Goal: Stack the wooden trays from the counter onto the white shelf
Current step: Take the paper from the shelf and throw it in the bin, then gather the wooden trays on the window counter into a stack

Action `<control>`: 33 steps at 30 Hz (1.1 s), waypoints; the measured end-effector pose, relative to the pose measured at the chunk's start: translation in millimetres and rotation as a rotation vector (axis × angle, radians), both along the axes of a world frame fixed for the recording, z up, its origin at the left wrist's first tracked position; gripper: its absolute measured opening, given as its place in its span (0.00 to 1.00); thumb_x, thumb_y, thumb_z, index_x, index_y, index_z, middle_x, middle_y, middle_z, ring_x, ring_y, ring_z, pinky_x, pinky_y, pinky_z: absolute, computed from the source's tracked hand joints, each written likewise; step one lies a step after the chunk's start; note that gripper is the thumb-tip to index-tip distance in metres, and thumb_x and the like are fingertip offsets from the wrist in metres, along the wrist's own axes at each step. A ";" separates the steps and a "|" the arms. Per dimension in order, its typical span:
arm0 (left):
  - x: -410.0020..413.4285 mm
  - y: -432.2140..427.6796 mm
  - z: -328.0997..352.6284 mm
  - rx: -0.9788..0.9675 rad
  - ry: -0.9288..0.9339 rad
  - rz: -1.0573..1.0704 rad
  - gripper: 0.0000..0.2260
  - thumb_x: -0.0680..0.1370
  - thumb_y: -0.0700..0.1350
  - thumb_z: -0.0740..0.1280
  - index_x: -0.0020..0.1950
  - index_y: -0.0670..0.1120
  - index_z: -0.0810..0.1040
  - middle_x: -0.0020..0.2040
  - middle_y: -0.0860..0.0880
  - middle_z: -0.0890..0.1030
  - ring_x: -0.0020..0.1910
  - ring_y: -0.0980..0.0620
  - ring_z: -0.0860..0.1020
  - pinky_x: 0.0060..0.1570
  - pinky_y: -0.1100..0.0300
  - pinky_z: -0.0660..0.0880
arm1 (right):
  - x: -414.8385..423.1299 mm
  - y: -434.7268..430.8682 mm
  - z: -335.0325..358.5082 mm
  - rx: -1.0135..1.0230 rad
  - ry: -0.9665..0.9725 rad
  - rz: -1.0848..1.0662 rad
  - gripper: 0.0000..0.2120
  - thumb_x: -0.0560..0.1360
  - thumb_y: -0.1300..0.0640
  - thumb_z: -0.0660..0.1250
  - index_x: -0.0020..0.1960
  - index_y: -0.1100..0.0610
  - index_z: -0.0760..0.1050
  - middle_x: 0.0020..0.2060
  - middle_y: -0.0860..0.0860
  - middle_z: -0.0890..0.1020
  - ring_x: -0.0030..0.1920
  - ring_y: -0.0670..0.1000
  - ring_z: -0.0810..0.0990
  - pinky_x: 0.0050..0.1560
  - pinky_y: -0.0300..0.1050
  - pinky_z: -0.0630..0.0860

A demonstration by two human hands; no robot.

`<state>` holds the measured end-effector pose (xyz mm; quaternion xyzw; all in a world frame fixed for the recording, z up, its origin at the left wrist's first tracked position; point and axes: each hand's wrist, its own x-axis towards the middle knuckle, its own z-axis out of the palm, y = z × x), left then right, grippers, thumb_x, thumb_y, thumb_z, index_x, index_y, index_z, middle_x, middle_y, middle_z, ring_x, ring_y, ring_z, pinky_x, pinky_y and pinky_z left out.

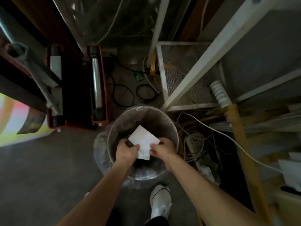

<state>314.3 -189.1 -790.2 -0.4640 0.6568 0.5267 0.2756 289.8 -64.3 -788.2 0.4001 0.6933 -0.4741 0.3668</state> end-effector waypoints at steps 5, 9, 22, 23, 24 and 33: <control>14.5 -15.7 34.4 -0.280 0.204 -0.617 0.18 0.79 0.40 0.64 0.69 0.46 0.71 0.64 0.40 0.77 0.64 0.39 0.75 0.65 0.47 0.71 | 7.9 -16.6 28.0 0.088 0.115 0.149 0.17 0.79 0.59 0.66 0.67 0.54 0.73 0.57 0.55 0.82 0.46 0.53 0.82 0.48 0.53 0.83; 26.7 -39.4 112.6 -0.457 0.252 -1.001 0.07 0.82 0.46 0.59 0.57 0.47 0.73 0.57 0.47 0.76 0.55 0.44 0.78 0.48 0.52 0.74 | 17.4 -22.1 118.1 0.383 0.416 0.808 0.06 0.80 0.51 0.62 0.54 0.49 0.77 0.47 0.45 0.81 0.44 0.44 0.78 0.37 0.36 0.71; 161.4 -198.8 483.2 -0.841 0.045 -0.648 0.22 0.78 0.59 0.61 0.68 0.51 0.73 0.70 0.43 0.73 0.70 0.40 0.68 0.65 0.34 0.64 | 58.7 -169.1 491.7 0.428 0.825 1.751 0.34 0.75 0.39 0.65 0.77 0.47 0.60 0.76 0.53 0.66 0.76 0.58 0.62 0.77 0.62 0.53; 173.2 -218.5 508.4 -0.840 0.015 -0.610 0.23 0.78 0.61 0.59 0.70 0.52 0.71 0.73 0.44 0.69 0.74 0.40 0.64 0.67 0.33 0.61 | 67.3 -192.5 517.6 0.392 0.825 1.806 0.35 0.76 0.37 0.63 0.78 0.46 0.58 0.77 0.53 0.64 0.77 0.58 0.60 0.77 0.62 0.51; 185.9 -240.1 534.3 -0.835 -0.014 -0.568 0.24 0.79 0.61 0.57 0.71 0.53 0.69 0.76 0.44 0.65 0.76 0.41 0.60 0.67 0.32 0.59 | 78.0 -216.8 542.7 0.357 0.807 1.863 0.35 0.76 0.36 0.61 0.78 0.45 0.56 0.78 0.53 0.61 0.78 0.58 0.58 0.77 0.62 0.50; 360.4 -488.7 721.1 -0.955 -0.163 -0.060 0.25 0.79 0.61 0.56 0.75 0.53 0.64 0.79 0.45 0.57 0.78 0.43 0.54 0.71 0.36 0.57 | 183.2 -505.1 704.7 0.141 0.992 2.180 0.35 0.75 0.32 0.58 0.78 0.43 0.55 0.77 0.51 0.63 0.74 0.58 0.64 0.72 0.56 0.62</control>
